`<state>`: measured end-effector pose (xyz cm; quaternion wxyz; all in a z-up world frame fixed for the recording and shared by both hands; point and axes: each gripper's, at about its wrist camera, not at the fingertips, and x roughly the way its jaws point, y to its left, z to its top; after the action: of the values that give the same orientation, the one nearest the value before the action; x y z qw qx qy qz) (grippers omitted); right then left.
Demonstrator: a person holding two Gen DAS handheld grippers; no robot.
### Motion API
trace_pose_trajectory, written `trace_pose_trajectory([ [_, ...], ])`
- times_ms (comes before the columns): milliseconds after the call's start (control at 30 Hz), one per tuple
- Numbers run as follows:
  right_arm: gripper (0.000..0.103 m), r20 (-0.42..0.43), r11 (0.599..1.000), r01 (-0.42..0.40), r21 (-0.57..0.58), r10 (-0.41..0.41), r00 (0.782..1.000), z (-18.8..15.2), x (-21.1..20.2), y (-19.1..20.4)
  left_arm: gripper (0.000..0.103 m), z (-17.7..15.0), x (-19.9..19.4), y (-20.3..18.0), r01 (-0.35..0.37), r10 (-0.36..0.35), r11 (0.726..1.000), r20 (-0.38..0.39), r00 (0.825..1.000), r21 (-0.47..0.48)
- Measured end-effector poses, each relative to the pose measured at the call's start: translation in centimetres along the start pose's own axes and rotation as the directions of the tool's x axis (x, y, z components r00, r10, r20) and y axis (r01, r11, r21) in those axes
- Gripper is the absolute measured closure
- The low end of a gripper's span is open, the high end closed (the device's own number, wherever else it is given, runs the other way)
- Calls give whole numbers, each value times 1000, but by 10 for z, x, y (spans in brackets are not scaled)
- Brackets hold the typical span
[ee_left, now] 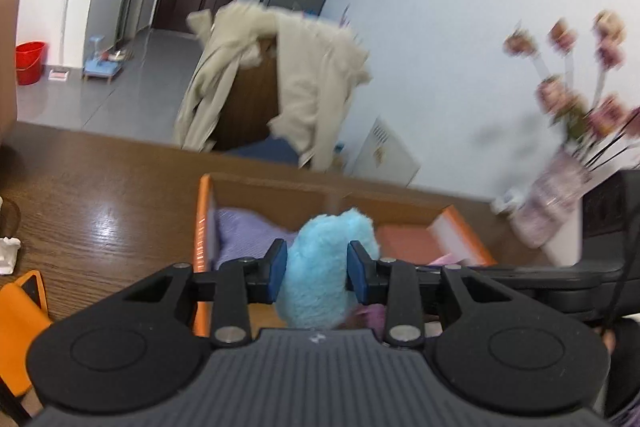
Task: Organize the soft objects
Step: 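Carry the light-blue plush into the box and open both grippers, then withdraw both grippers from the box back toward the pile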
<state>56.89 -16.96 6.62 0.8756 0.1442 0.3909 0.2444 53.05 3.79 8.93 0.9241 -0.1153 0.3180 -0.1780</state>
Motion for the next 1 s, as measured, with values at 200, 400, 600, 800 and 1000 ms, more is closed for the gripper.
trace_pose_trajectory([
  [200,88,-134,999,36,38,-31,990,-4,51,-14,73,-12,40,15,-96,100,993,-65,993,61],
  [400,86,-157,999,40,18,-37,987,-9,56,-10,81,-21,31,14,-139,140,987,-11,990,81],
  [600,85,-126,995,92,-26,-95,988,-12,29,-3,89,-26,30,-1,-198,202,974,-29,979,113],
  [800,79,11,992,92,-87,-91,996,4,-62,13,89,-5,-47,-30,-196,184,971,94,978,137],
  [1000,60,153,978,130,-165,-104,983,-13,-164,33,87,-17,-140,-65,-176,142,970,198,970,166],
])
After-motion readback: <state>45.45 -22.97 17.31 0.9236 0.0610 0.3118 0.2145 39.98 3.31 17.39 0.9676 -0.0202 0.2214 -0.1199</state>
